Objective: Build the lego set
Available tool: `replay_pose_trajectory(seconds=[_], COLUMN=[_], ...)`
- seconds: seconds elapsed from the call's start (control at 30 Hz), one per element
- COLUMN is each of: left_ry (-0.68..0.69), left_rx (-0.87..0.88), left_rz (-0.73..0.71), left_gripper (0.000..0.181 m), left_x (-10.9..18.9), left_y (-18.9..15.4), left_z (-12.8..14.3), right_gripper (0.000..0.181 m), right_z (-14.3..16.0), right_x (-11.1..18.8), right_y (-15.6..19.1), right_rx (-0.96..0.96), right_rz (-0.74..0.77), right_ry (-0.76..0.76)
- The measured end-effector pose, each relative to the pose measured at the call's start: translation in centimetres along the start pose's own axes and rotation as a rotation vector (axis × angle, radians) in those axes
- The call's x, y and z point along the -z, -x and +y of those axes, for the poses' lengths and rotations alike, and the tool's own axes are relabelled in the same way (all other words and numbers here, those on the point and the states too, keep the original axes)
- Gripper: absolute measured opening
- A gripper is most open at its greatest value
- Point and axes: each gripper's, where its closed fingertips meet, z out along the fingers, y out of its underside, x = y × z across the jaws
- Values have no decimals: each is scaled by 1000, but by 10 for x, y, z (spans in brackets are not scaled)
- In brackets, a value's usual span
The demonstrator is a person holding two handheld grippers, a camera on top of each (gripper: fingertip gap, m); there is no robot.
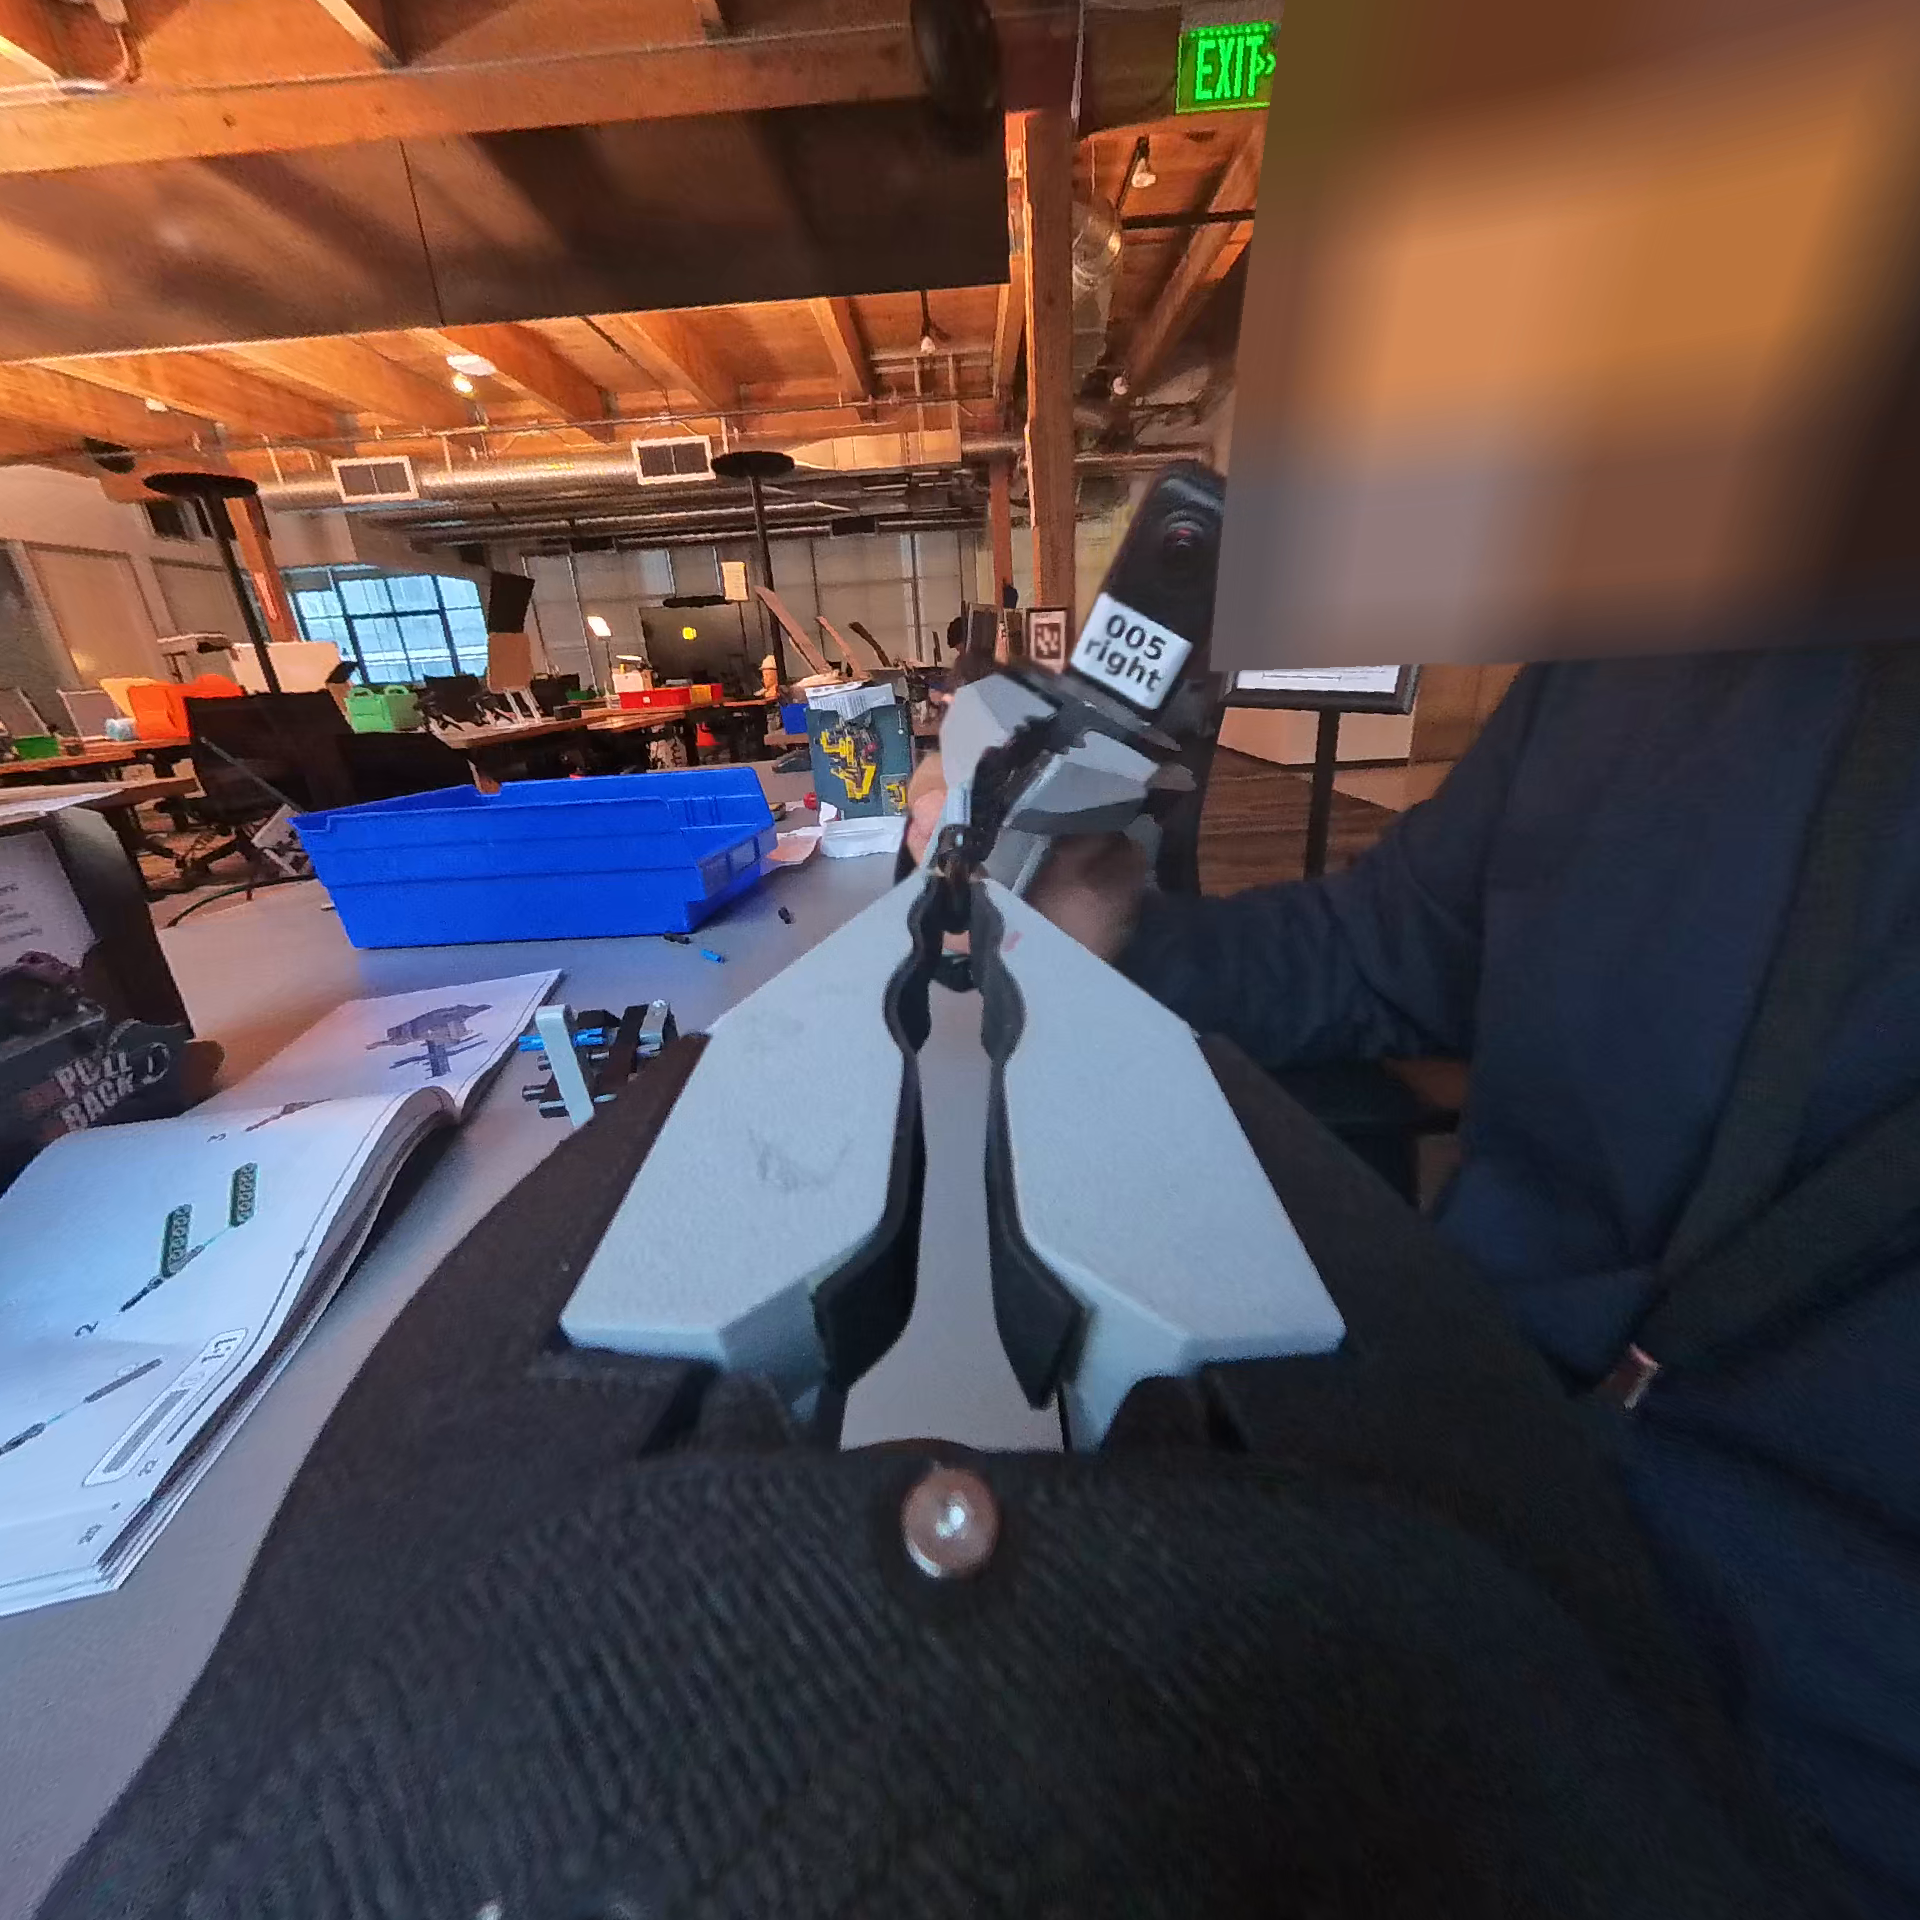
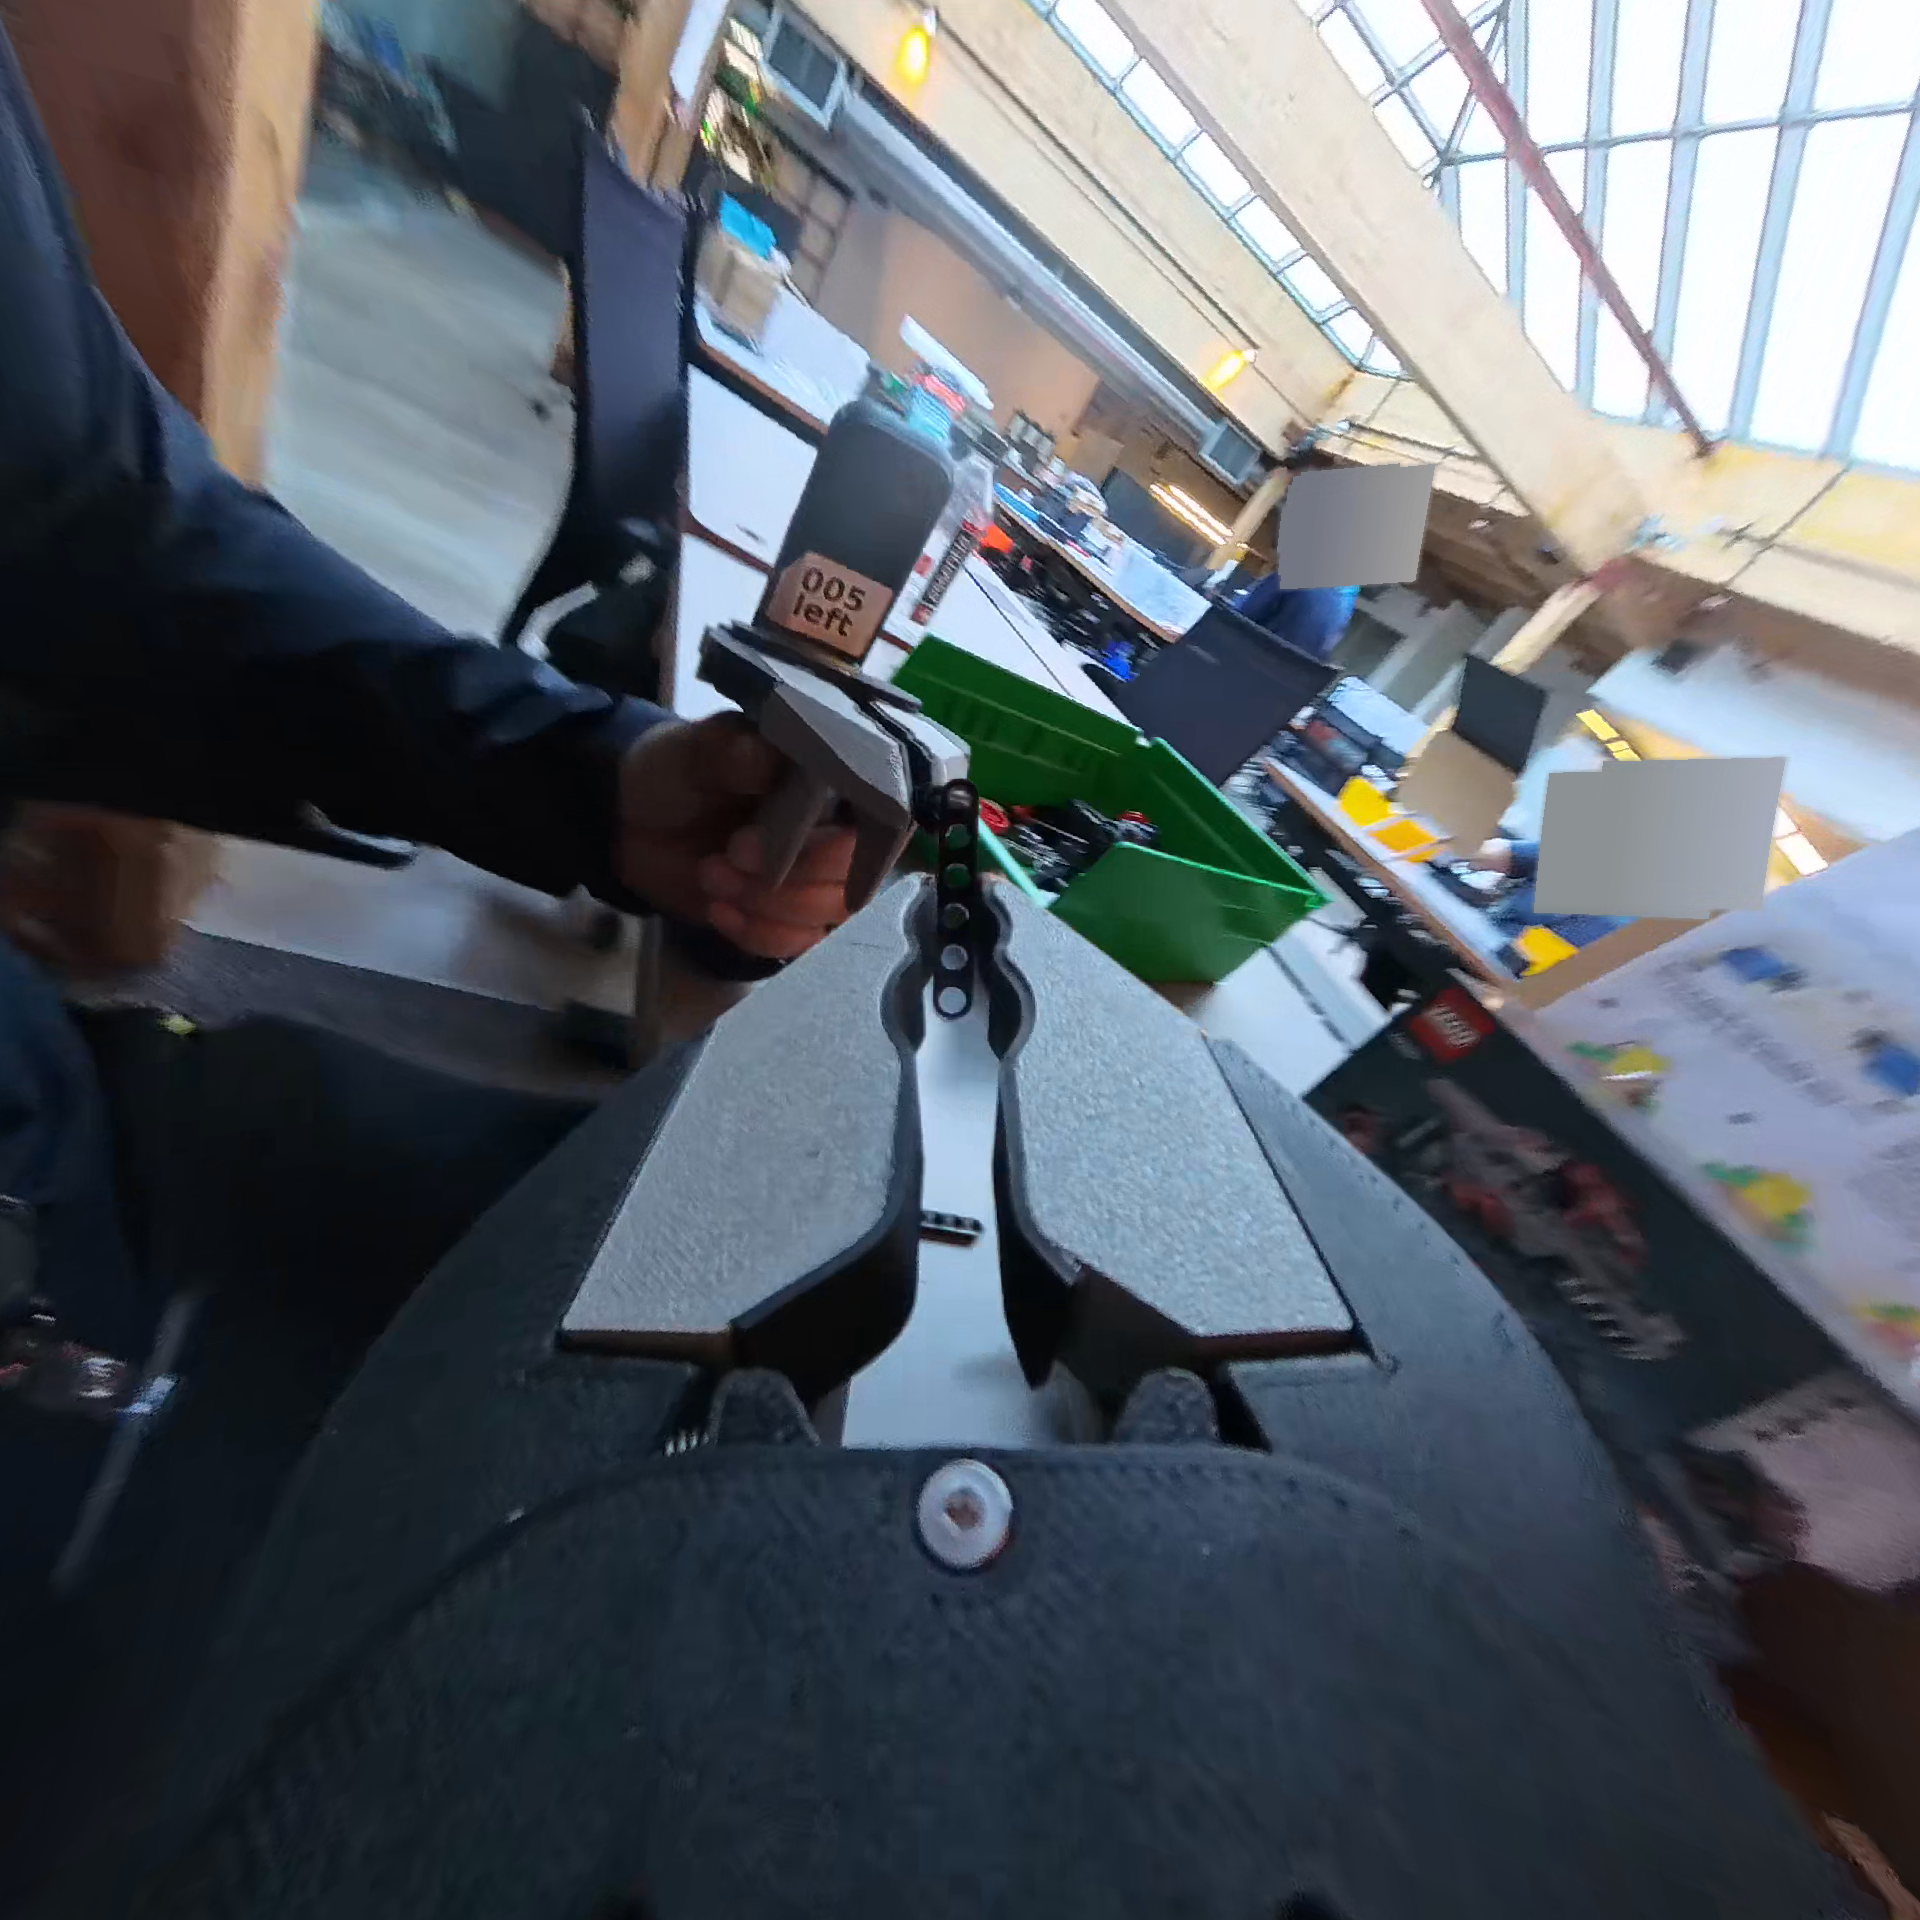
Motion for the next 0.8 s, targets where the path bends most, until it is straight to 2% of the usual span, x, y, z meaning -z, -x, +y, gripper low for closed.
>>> replay_pose_trajectory(seconds=[0.1, 0.3, 0.8], left_ry=[-7, -3, -23], left_rx=[-17, -55, -71], left_rz=[17, 54, 97], left_gripper=[2, 2, 2], left_x=[-1, -3, -4], left_y=[-4, -12, -20], left_z=[-1, 1, -1], right_gripper=[4, 4, 5], right_z=[-1, -9, -2], right_x=[-2, 1, -8], right_y=[5, 6, 17], right_rx=[46, 22, -148], right_rz=[4, -6, -150], right_ry=[12, -37, -90])
